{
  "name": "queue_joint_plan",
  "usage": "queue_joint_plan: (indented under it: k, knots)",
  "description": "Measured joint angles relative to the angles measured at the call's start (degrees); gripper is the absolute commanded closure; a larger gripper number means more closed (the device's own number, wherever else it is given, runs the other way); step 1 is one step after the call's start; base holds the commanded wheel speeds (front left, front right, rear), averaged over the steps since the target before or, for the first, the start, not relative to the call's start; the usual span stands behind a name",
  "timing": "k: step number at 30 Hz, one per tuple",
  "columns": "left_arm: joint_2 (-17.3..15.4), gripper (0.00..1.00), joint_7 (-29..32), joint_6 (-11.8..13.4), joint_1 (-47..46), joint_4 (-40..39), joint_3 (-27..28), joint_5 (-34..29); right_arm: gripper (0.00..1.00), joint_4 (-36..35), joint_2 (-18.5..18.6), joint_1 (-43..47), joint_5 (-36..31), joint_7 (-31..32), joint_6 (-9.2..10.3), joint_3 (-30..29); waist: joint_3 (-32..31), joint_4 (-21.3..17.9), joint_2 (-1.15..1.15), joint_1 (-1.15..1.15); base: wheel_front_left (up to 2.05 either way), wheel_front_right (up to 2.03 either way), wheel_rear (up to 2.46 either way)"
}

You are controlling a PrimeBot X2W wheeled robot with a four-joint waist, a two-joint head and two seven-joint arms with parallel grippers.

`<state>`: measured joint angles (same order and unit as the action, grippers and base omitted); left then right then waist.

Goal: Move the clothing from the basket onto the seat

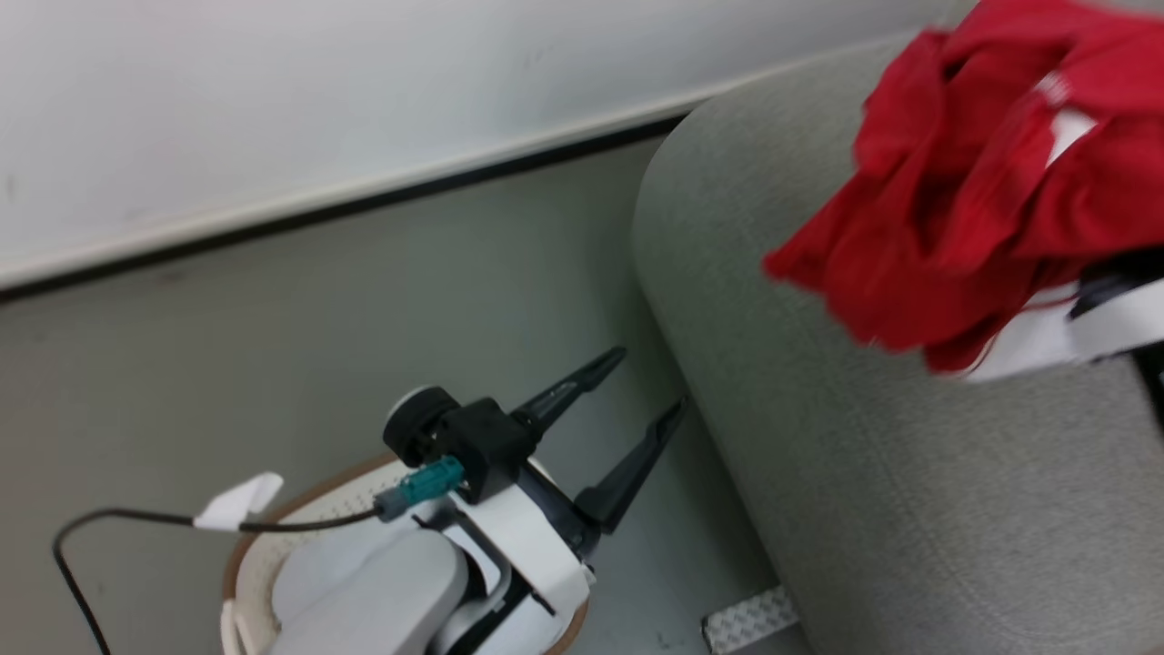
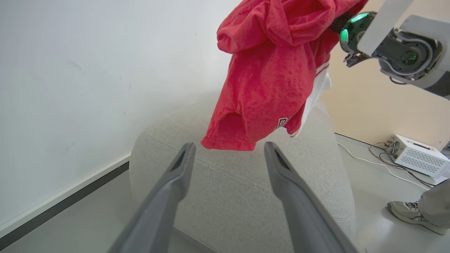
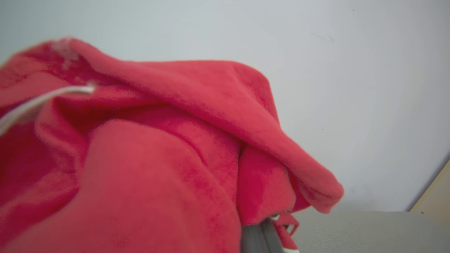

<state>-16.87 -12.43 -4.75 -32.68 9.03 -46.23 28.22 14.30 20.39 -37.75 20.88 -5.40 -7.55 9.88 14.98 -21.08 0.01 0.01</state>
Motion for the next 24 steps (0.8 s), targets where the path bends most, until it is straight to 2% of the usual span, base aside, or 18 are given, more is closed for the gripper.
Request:
queue_joint_plan:
  k: [5,8,13,19,24]
  knots:
    - [-2.2,0.00,1.3,-0.2,-3.0,-2.4,1.1,-0.5,1.00,3.0,3.5,-7.9,2.5,1.4,-0.01,-4.9,6.5,2.7,0.00,0.01,0.00,0.00,0.00]
    - [-2.8,0.00,1.7,-0.4,-4.7,-3.5,1.5,-0.6,1.00,6.3,7.1,-12.0,2.8,2.7,-0.01,-7.6,10.3,4.4,0.00,0.01,0.00,0.00,0.00]
    - [-3.2,0.00,1.4,-0.5,-7.0,-4.0,2.2,-1.0,1.00,12.6,11.6,-17.5,1.0,4.9,-0.01,-8.8,15.9,7.7,0.00,0.01,0.00,0.00,0.00]
    - [-3.2,0.00,0.6,-0.6,-8.1,-3.6,2.8,-1.0,1.00,22.5,15.1,-20.9,-1.4,11.6,-0.01,-4.0,20.4,11.6,0.00,0.01,0.00,0.00,0.00]
    - [-3.1,0.00,-0.3,-0.7,-8.4,-2.5,3.0,-1.0,1.00,31.3,16.1,-21.7,-0.4,22.5,-0.01,-0.9,22.4,14.0,0.00,0.01,0.00,0.00,0.00]
